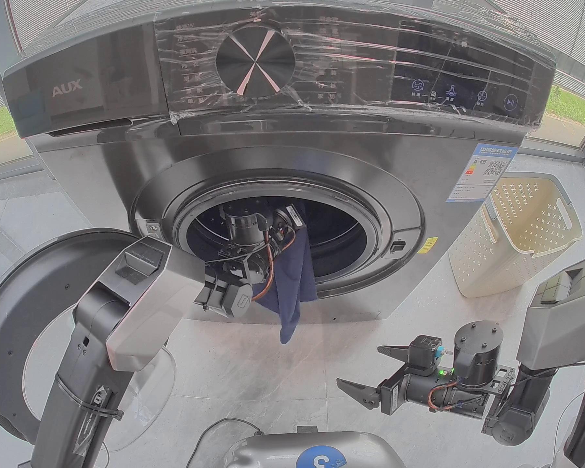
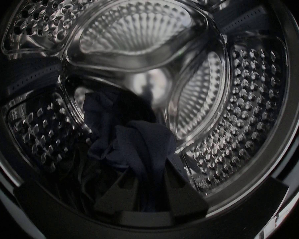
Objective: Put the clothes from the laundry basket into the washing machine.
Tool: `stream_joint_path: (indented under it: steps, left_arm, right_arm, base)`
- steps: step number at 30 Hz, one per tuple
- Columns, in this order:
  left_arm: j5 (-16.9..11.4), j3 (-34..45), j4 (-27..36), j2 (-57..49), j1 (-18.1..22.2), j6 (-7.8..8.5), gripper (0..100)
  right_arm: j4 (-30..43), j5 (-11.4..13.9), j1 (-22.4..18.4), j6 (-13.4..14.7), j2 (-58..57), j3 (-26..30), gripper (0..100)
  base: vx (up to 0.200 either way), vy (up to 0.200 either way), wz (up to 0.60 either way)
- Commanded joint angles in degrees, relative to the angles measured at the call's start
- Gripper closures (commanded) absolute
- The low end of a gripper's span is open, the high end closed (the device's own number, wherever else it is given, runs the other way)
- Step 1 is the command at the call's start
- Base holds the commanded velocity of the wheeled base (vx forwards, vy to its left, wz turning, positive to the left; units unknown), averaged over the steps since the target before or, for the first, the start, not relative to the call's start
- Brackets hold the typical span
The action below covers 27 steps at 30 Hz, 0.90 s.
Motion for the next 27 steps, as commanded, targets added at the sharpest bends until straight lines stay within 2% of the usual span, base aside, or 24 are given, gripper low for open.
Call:
stream_joint_path:
  steps: [1, 4, 5, 9, 15, 18, 21, 22, 24, 27]
  left_arm:
    - [2.0, -8.0, -0.7, 4.7, 1.7, -0.01, 100]
    - [2.2, -7.7, -1.5, 4.3, 1.7, -0.01, 100]
    - [2.2, -6.5, -1.8, 3.8, 1.6, -0.01, 0]
    - [2.1, -1.5, -2.0, 0.8, 1.1, -0.53, 0]
    - [1.0, 9.9, -2.4, -3.5, -0.5, -0.01, 0]
    - [0.7, 16.0, -2.4, -5.3, -1.0, 1.93, 0]
    - [0.3, 19.5, -2.4, -5.7, -1.0, 5.53, 0]
    - [0.3, 19.5, -2.4, -5.7, -1.0, 5.53, 0]
    - [-0.9, 21.5, -2.6, -5.3, -0.9, 7.64, 0]
    - [-1.2, 22.1, -2.3, -5.0, -0.9, 7.73, 0]
  right_arm:
    - [-0.9, 0.0, 0.0, 0.0, 0.2, 0.0, 0]
    - [-0.9, 0.0, 0.0, 0.0, 0.2, 0.0, 0]
    - [-0.9, 0.0, 0.0, 0.0, 0.2, 0.0, 0]
    - [-0.9, 0.0, 0.0, 0.0, 0.2, 0.1, 0]
    - [-0.9, 0.0, 0.5, 0.0, 0.2, 0.1, 0]
    - [-0.9, -0.1, 0.5, 0.0, 0.2, 0.4, 0]
    - [-0.9, -0.1, 0.5, 0.0, 0.4, 0.4, 0]
    - [-0.9, -0.1, 0.5, 0.0, 0.4, 0.4, 0]
    - [-0.9, -0.1, 0.6, 0.0, 0.6, 0.4, 0]
    - [-0.9, -0.1, 0.6, 0.0, 0.6, 0.6, 0]
  base:
    - [0.000, 0.000, 0.00]
    - [0.000, 0.000, 0.00]
    - [0.000, 0.000, 0.00]
    - [0.000, 0.000, 0.00]
    - [0.000, 0.000, 0.00]
    - [0.000, 0.000, 0.00]
    - [0.000, 0.000, 0.00]
    - [0.000, 0.000, 0.00]
    - [0.000, 0.000, 0.00]
    - [0.000, 0.000, 0.00]
